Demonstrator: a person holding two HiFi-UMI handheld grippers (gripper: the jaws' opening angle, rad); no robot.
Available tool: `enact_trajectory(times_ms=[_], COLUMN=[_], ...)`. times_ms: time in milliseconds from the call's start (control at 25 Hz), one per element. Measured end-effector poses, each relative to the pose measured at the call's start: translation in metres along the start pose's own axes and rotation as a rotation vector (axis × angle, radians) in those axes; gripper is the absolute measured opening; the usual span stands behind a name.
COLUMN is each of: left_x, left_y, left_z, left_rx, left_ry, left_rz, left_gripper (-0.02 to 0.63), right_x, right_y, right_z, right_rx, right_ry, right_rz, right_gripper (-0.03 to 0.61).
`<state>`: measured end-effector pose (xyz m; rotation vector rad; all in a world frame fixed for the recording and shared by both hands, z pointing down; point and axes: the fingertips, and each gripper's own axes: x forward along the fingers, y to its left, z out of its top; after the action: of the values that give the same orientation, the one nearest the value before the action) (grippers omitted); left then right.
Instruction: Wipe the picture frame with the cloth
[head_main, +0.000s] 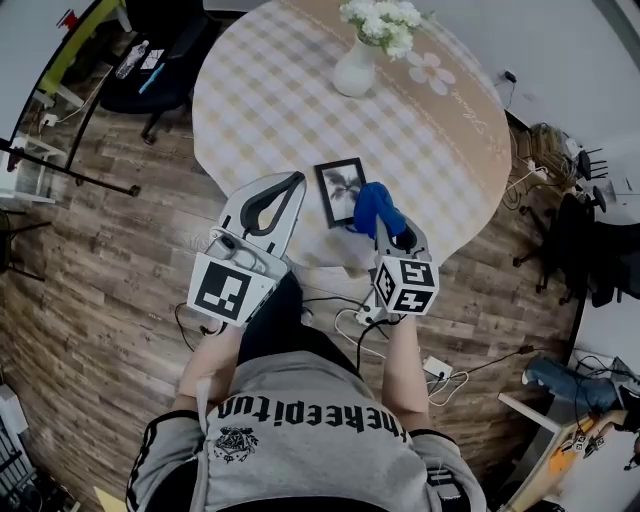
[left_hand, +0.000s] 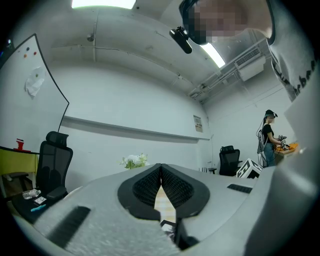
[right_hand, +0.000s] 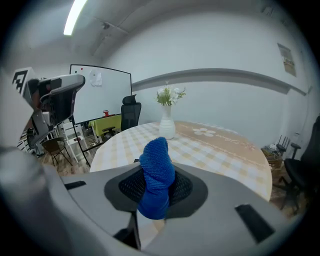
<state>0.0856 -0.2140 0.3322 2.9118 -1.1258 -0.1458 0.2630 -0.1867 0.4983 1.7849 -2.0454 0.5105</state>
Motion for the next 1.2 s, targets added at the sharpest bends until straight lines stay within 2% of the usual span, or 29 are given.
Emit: enact_trajectory(times_ms=[200,520,1200], left_x=[-0.007,-0.021,-0.065], left_y=[-0.02,-0.043,-0.093], left_z=[0.013,0.026,0.05], left_rx=[0.033,0.041,0.108], left_ry=[-0.033,-0.034,-0.062], left_rz=[-0.033,-0.061,-0.082], left_gripper=[0.017,0.017,0.017], right_x=[-0.028,-0.071,-0.154], right_y=[0.003,0.01,0.034], right_z=[0.019,0.044,0.063], right_rx=[0.014,0.024,0.021], right_ry=[-0.071,-0.183,-0.344], right_rz=[-0.005,-0.013,-0.002], right_gripper=[0.086,0.086,0.086])
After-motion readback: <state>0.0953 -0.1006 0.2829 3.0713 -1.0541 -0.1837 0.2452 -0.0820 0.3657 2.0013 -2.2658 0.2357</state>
